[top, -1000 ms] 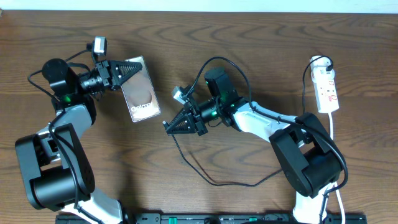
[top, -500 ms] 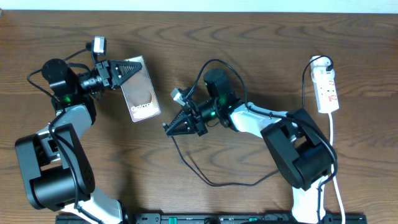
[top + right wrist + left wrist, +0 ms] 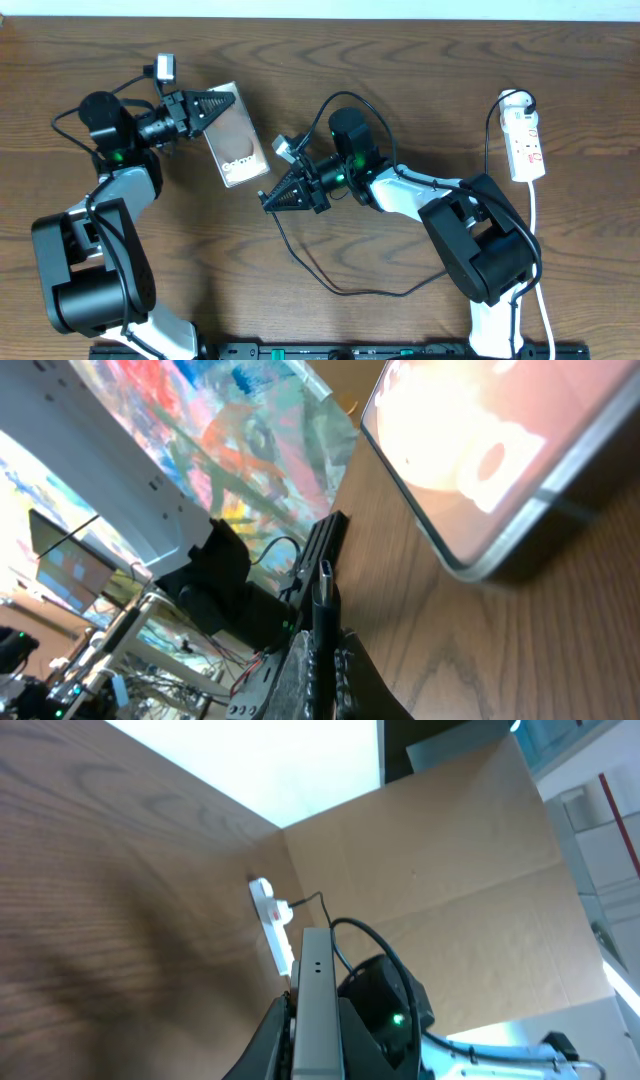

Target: Plug charger to phone and switch on socket

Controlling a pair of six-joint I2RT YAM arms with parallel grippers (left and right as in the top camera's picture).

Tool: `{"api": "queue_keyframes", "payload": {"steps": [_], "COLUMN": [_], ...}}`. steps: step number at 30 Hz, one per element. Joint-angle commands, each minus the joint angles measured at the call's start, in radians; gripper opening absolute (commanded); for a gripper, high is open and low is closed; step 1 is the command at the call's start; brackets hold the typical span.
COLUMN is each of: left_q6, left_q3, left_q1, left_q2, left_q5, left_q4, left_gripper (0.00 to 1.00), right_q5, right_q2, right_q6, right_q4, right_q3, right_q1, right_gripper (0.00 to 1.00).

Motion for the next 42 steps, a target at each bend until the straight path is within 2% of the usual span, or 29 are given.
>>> {"api": "queue_keyframes", "payload": {"steps": [1, 17, 23, 35, 42], "left_q6": [0.002, 0.006, 0.006, 0.005, -0.064], "left_q3": [0.005, 0.005, 0.005, 0.005, 0.005], "left_q1": [-0.025, -0.035, -0.035, -0.035, -0.035], "left_q2": [-0.013, -0.013, -0.013, -0.013, -0.013], "left_q5": [-0.071, -0.091, -0.069, -0.037, -0.04], "left_q4": [0.009, 0.011, 0.063, 0.062, 0.121], "left_gripper": [0.07, 0.07, 0.07, 0.07, 0.07], "right_q5": [0.021, 0.062, 0.069, 0.088, 0.103], "right_q2": [0.003, 0.003, 0.003, 0.003, 0.003], "right_q6": [0.039, 0.176, 0.176, 0.206, 0.214], "right_q4": [0.01, 0.148, 0.147, 0.142, 0.142], "right_q3": [0.003, 0.003, 0.003, 0.002, 0.002], "right_q1": [0.018, -0.01, -0.01, -0.026, -0.026], "right_gripper": [0.01, 0.01, 0.01, 0.01, 0.01]}}
